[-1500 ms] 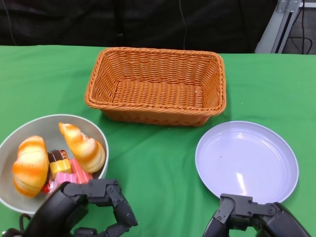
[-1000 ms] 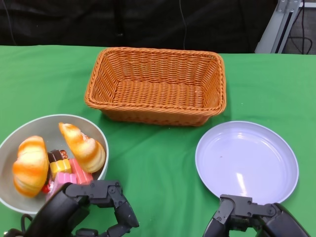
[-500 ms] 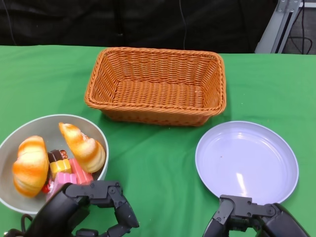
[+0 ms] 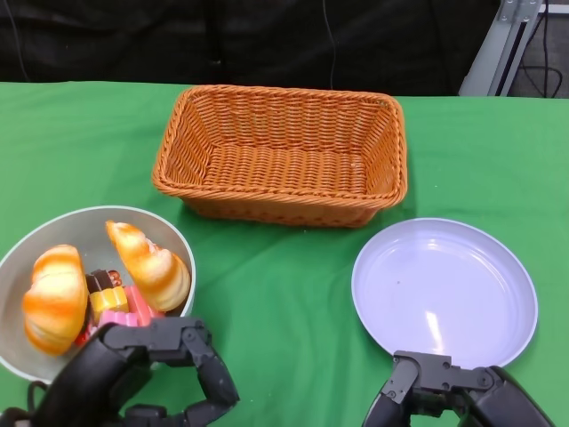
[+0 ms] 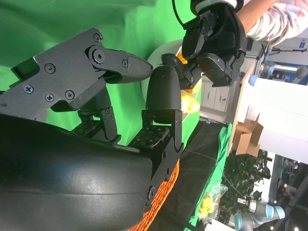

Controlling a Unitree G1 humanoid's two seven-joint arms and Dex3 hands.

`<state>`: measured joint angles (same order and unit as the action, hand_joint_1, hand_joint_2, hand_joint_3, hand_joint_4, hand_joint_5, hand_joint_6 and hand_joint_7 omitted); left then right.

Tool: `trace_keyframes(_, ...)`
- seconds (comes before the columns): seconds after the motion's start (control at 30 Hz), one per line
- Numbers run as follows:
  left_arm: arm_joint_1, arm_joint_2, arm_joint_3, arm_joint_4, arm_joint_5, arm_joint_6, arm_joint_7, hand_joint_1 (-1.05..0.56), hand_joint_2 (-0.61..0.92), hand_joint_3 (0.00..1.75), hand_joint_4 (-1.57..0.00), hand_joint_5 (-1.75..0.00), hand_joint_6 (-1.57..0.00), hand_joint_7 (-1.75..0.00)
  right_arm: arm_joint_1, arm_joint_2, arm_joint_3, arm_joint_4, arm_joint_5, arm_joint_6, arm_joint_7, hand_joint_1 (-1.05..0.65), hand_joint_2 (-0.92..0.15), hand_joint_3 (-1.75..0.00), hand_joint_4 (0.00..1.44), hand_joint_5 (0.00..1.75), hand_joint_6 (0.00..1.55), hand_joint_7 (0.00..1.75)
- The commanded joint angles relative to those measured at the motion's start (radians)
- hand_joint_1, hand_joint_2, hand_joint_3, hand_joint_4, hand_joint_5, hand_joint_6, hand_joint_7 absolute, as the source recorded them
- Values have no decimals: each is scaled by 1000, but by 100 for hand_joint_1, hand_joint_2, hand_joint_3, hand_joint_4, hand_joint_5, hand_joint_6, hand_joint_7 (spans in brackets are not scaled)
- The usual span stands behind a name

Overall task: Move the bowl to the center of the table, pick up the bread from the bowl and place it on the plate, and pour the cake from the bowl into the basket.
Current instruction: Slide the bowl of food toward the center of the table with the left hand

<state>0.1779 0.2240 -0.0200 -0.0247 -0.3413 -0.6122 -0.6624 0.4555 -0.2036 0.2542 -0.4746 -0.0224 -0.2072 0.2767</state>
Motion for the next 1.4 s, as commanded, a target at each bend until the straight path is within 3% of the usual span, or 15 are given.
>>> trace_keyframes(0.03,-24,29,42,-48,-25,21,18,-29,88,22,-74,-130,-84,-89,9,-1,10,-18,-16,8,-10,-26,-57,-76,77,150,77,115)
trace_keyframes(0.23,-66,-11,147,-44,-2,1,139,-41,92,8,-74,-117,-87,-74,16,-2,19,-24,-24,3,-16,-27,-57,-77,78,151,78,114)
trace_keyframes(0.27,-76,-14,163,-35,0,-5,156,-42,92,9,-70,-110,-85,-63,18,-2,20,-28,-25,6,-17,-27,-57,-76,78,151,78,114)
trace_keyframes(0.33,-110,0,209,-6,-4,-1,183,-43,92,10,-69,-106,-84,-56,23,-3,21,-36,-25,13,-20,-27,-57,-76,78,151,78,114)
trace_keyframes(0.4,-154,33,263,35,-17,17,196,-51,92,14,-71,-76,-88,-22,29,-5,22,-43,-27,19,-22,-27,-58,-76,78,151,78,114)
trace_keyframes(0.5,-202,54,318,72,-4,11,226,-55,92,14,-77,-54,-92,-6,34,-8,21,-50,-25,27,-21,-27,-58,-75,78,152,78,114)
trace_keyframes(0.67,-249,76,374,126,-11,12,250,-56,92,12,-81,-36,-90,0,36,-9,17,-51,-23,35,-20,-27,-59,-74,78,152,78,114)
trace_keyframes(0.93,-316,127,452,282,107,5,368,-54,92,17,-84,-23,-90,0,32,-5,22,-46,-26,41,-22,-27,-58,-74,78,154,79,114)
trace_keyframes(1.03,-328,168,455,343,214,56,450,-62,92,18,-75,-14,-80,0,28,-1,27,-42,-34,42,-27,-28,-58,-74,77,154,78,114)
trace_keyframes(1.27,-371,243,432,503,344,143,570,-60,92,20,-61,-3,-58,0,25,-1,30,-37,-36,32,-34,-27,-57,-75,78,155,78,113)
trace_keyframes(1.4,-370,292,388,526,412,245,578,-63,92,26,-41,0,-44,0,24,-1,30,-39,-30,33,-33,-27,-57,-76,77,154,79,112)
